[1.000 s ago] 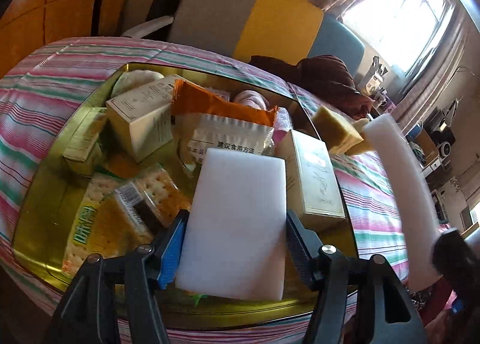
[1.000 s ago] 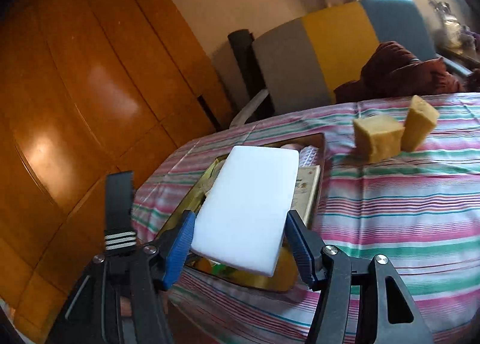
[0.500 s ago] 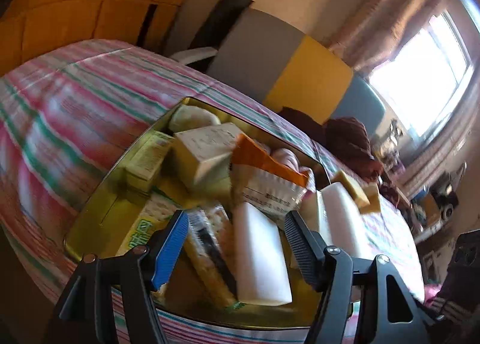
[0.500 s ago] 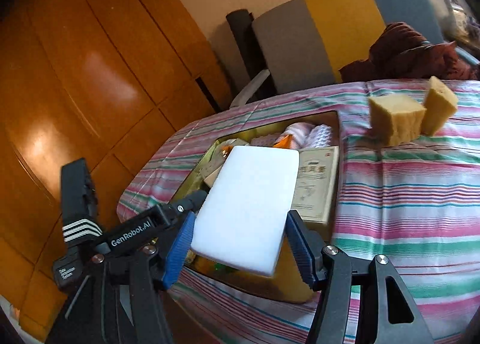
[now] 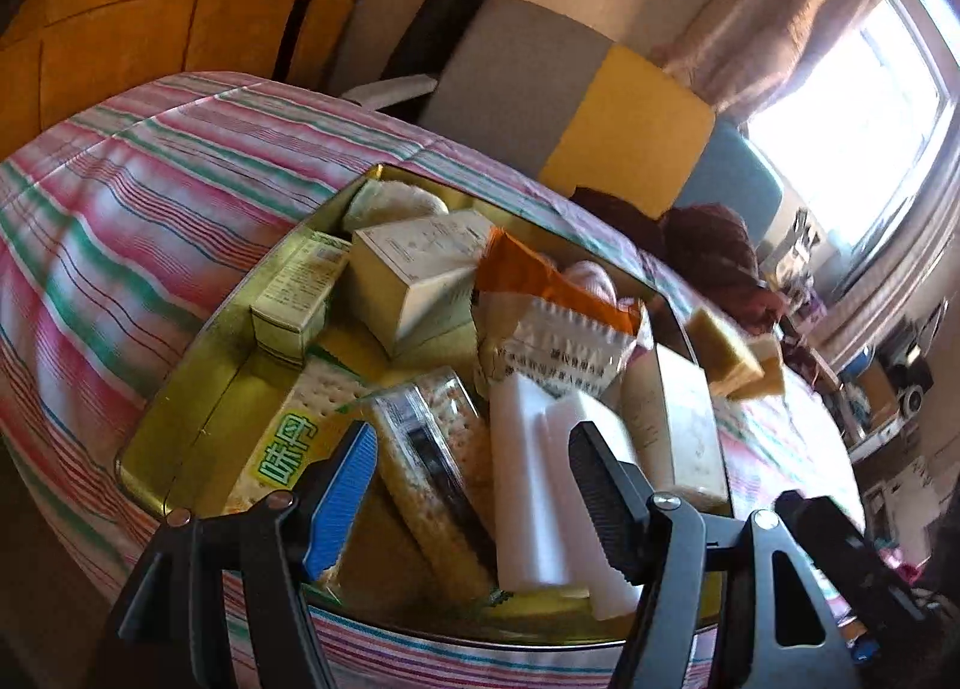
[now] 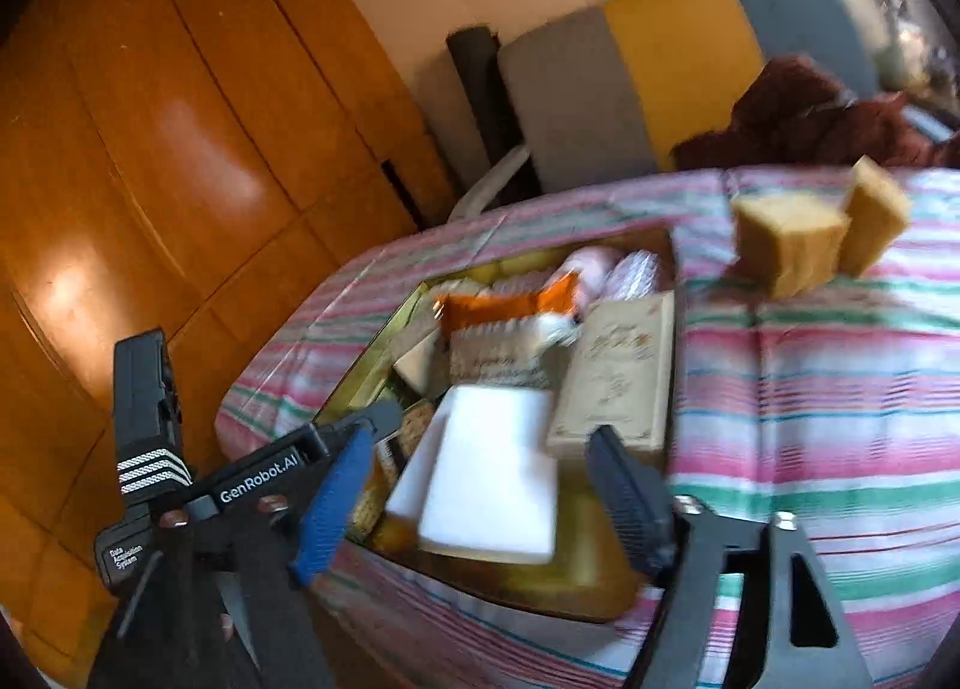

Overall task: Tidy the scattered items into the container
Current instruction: 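Carry both white sponges over the gold tray and lower them in, then open both grippers to release the white sponges into the tray, then move both tools toward the two yellow sponges on the cloth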

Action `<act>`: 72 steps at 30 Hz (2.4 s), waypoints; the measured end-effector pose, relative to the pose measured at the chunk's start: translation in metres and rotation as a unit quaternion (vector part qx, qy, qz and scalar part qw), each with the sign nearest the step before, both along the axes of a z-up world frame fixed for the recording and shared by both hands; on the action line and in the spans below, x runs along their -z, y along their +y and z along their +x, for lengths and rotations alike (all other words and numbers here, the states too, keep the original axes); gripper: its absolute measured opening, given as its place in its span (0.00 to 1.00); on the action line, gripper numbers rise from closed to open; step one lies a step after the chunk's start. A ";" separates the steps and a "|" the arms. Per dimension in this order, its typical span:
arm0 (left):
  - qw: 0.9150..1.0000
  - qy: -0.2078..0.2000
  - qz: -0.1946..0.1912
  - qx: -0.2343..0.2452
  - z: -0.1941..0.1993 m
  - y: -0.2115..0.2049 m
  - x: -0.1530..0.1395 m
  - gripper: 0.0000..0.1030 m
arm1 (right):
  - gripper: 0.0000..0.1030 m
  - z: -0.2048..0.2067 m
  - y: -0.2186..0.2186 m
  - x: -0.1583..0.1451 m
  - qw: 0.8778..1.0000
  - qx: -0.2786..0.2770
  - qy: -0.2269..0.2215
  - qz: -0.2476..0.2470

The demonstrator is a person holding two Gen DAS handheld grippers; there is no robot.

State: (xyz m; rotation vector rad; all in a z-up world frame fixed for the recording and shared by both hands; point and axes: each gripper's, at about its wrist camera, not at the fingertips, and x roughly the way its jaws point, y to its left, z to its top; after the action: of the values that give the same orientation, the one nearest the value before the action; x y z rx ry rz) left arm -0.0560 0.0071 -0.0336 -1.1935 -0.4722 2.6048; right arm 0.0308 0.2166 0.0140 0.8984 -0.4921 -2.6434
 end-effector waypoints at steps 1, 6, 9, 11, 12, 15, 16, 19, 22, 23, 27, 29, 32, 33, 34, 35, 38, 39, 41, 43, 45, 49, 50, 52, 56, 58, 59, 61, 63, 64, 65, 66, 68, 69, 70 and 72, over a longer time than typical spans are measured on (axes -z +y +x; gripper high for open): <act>1.000 0.001 -0.010 0.002 0.000 0.004 0.001 0.65 | 0.60 0.002 0.005 0.000 1.000 0.001 0.001 -0.004; 0.998 0.004 -0.041 0.038 0.002 0.029 0.003 0.65 | 0.54 0.010 0.019 0.000 1.000 0.014 -0.004 -0.021; 0.997 0.022 -0.068 0.038 0.002 0.035 0.000 0.65 | 0.54 0.012 0.029 0.001 0.999 0.029 -0.005 -0.030; 0.997 0.022 -0.059 0.035 0.001 0.030 -0.003 0.65 | 0.54 0.015 0.040 0.001 0.998 0.040 -0.006 -0.041; 0.998 0.021 -0.049 0.031 0.001 0.026 -0.005 0.65 | 0.54 0.016 0.046 0.001 0.998 0.044 -0.006 -0.048; 0.999 0.028 -0.024 0.011 0.002 0.016 -0.012 0.66 | 0.54 0.021 0.071 0.003 0.995 0.077 -0.001 -0.068; 0.999 0.031 -0.020 0.006 0.002 0.015 -0.015 0.66 | 0.55 0.023 0.081 0.005 0.993 0.096 -0.001 -0.071; 0.999 0.034 -0.017 0.006 0.003 0.019 -0.020 0.66 | 0.56 0.024 0.111 0.016 0.986 0.144 -0.018 -0.082; 0.999 0.030 -0.018 0.028 0.003 0.036 -0.023 0.66 | 0.56 0.023 0.133 0.030 0.980 0.177 -0.036 -0.084; 0.999 0.028 -0.022 0.037 0.003 0.043 -0.024 0.66 | 0.56 0.023 0.138 0.035 0.979 0.183 -0.042 -0.080; 0.994 0.035 -0.040 0.093 0.008 0.082 -0.027 0.66 | 0.60 0.021 0.146 0.053 0.977 0.191 -0.064 -0.070; 0.990 0.045 -0.050 0.124 0.011 0.103 -0.030 0.66 | 0.60 0.021 0.149 0.061 0.976 0.194 -0.071 -0.069; 0.982 0.060 -0.065 0.168 0.015 0.135 -0.034 0.67 | 0.61 0.023 0.154 0.067 0.974 0.201 -0.075 -0.068; 0.979 0.066 -0.070 0.181 0.016 0.146 -0.036 0.67 | 0.61 0.026 0.156 0.068 0.974 0.202 -0.074 -0.066; 0.976 0.072 -0.076 0.192 0.016 0.156 -0.038 0.67 | 0.62 0.026 0.158 0.067 0.974 0.207 -0.070 -0.059; 0.974 0.077 -0.082 0.199 0.013 0.166 -0.040 0.67 | 0.65 0.027 0.160 0.065 0.974 0.210 -0.067 -0.053; 0.971 0.073 -0.091 0.210 -0.007 0.193 -0.045 0.67 | 0.73 0.025 0.172 0.060 0.970 0.232 -0.056 -0.037; 0.970 0.068 -0.090 0.213 -0.013 0.201 -0.046 0.67 | 0.75 0.023 0.177 0.059 0.969 0.237 -0.053 -0.037; 0.969 0.064 -0.092 0.221 -0.029 0.218 -0.047 0.69 | 0.78 0.015 0.186 0.055 0.967 0.246 -0.052 -0.031; 0.968 0.061 -0.114 0.216 -0.047 0.233 -0.047 0.71 | 0.79 0.005 0.195 0.052 0.966 0.253 -0.052 -0.030; 0.967 0.057 -0.127 0.213 -0.066 0.247 -0.048 0.71 | 0.81 -0.004 0.201 0.048 0.965 0.256 -0.054 -0.032; 0.971 0.020 -0.128 0.201 -0.103 0.262 -0.043 0.72 | 0.86 -0.033 0.214 0.036 0.962 0.268 -0.044 -0.036; 0.973 0.009 -0.121 0.197 -0.110 0.263 -0.040 0.72 | 0.86 -0.041 0.217 0.033 0.961 0.271 -0.043 -0.034; 0.976 -0.014 -0.108 0.187 -0.121 0.264 -0.035 0.72 | 0.86 -0.053 0.222 0.027 0.960 0.276 -0.043 -0.032; 0.979 -0.027 -0.114 0.165 -0.132 0.264 -0.026 0.72 | 0.86 -0.073 0.231 0.016 0.958 0.284 -0.034 -0.031; 0.979 -0.029 -0.122 0.163 -0.134 0.265 -0.022 0.72 | 0.86 -0.084 0.233 0.011 0.957 0.286 -0.034 -0.026; 0.978 -0.034 -0.126 0.164 -0.136 0.266 -0.018 0.72 | 0.86 -0.093 0.233 0.009 0.958 0.284 -0.035 -0.026; 0.977 -0.044 -0.128 0.163 -0.139 0.266 -0.012 0.72 | 0.86 -0.109 0.235 0.007 0.959 0.281 -0.041 -0.022; 0.977 -0.047 -0.124 0.165 -0.139 0.265 -0.008 0.73 | 0.86 -0.128 0.238 0.011 0.958 0.280 -0.054 -0.021; 0.977 -0.046 -0.123 0.166 -0.137 0.265 -0.008 0.73 | 0.85 -0.132 0.240 0.012 0.958 0.281 -0.059 -0.022; 0.977 -0.044 -0.123 0.167 -0.136 0.265 -0.008 0.73 | 0.80 -0.138 0.242 0.016 0.957 0.281 -0.070 -0.020; 0.977 -0.042 -0.125 0.169 -0.134 0.265 -0.008 0.73 | 0.67 -0.141 0.244 0.022 0.956 0.280 -0.085 -0.015; 0.976 -0.040 -0.124 0.173 -0.130 0.266 -0.009 0.73 | 0.62 -0.136 0.250 0.034 0.959 0.266 -0.096 -0.026; 0.976 -0.039 -0.124 0.174 -0.128 0.266 -0.009 0.73 | 0.60 -0.128 0.251 0.038 0.959 0.265 -0.093 -0.033; 0.976 -0.038 -0.124 0.174 -0.127 0.267 -0.009 0.73 | 0.60 -0.117 0.252 0.042 0.957 0.272 -0.092 -0.034; 0.977 -0.039 -0.119 0.174 -0.125 0.268 -0.008 0.73 | 0.54 -0.094 0.254 0.049 0.952 0.289 -0.100 -0.026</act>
State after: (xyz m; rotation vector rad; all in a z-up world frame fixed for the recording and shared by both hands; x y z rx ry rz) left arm -0.1808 0.2754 -0.0253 -1.3186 0.0410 2.3631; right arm -0.0635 0.4711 -0.0354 1.1560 -1.0062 -3.0369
